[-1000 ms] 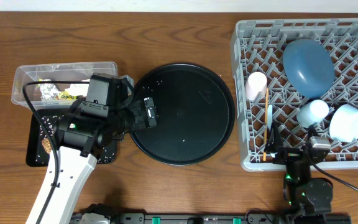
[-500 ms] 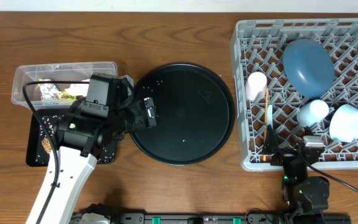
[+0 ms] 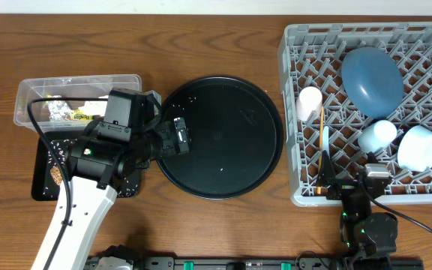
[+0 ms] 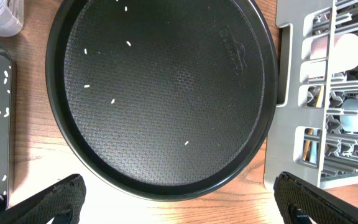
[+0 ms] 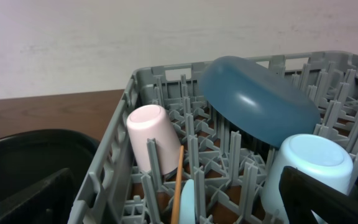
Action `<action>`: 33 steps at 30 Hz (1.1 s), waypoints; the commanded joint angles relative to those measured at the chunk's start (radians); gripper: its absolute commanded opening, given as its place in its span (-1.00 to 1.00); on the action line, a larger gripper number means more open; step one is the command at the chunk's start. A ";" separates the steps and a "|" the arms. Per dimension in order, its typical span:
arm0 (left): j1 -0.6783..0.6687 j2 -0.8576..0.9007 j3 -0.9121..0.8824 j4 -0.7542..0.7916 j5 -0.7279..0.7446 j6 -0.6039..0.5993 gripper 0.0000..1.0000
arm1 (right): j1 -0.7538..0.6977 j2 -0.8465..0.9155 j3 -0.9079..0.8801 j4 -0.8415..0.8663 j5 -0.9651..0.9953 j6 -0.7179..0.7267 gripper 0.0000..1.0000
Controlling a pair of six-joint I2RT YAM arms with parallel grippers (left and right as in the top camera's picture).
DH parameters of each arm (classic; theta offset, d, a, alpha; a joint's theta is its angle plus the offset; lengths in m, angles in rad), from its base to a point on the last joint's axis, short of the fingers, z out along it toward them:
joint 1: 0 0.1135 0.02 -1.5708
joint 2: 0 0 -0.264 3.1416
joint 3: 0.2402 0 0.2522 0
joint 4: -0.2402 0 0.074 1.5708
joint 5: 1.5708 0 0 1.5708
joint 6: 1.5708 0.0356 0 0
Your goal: Sort waste into correct bins and load items into the dishwasher rack
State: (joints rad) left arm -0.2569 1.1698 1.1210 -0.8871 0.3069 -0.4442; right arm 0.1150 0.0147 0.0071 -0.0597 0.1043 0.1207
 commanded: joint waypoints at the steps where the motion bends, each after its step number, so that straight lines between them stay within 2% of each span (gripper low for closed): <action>1: 0.004 0.002 -0.001 -0.002 -0.013 0.010 0.96 | -0.009 -0.010 -0.002 -0.005 -0.011 -0.014 0.98; 15: 0.004 -0.023 -0.001 -0.003 -0.013 0.010 0.96 | -0.009 -0.010 -0.002 -0.005 -0.011 -0.014 0.99; 21: 0.005 -0.225 -0.002 0.009 -0.013 0.010 0.95 | -0.009 -0.010 -0.002 -0.005 -0.011 -0.014 0.98; 33: 0.005 -0.787 -0.005 -0.016 -0.074 0.011 0.96 | -0.009 -0.010 -0.002 -0.005 -0.011 -0.014 0.98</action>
State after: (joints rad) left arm -0.2569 0.4484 1.1206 -0.8890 0.2741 -0.4438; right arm 0.1150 0.0143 0.0071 -0.0612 0.1009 0.1207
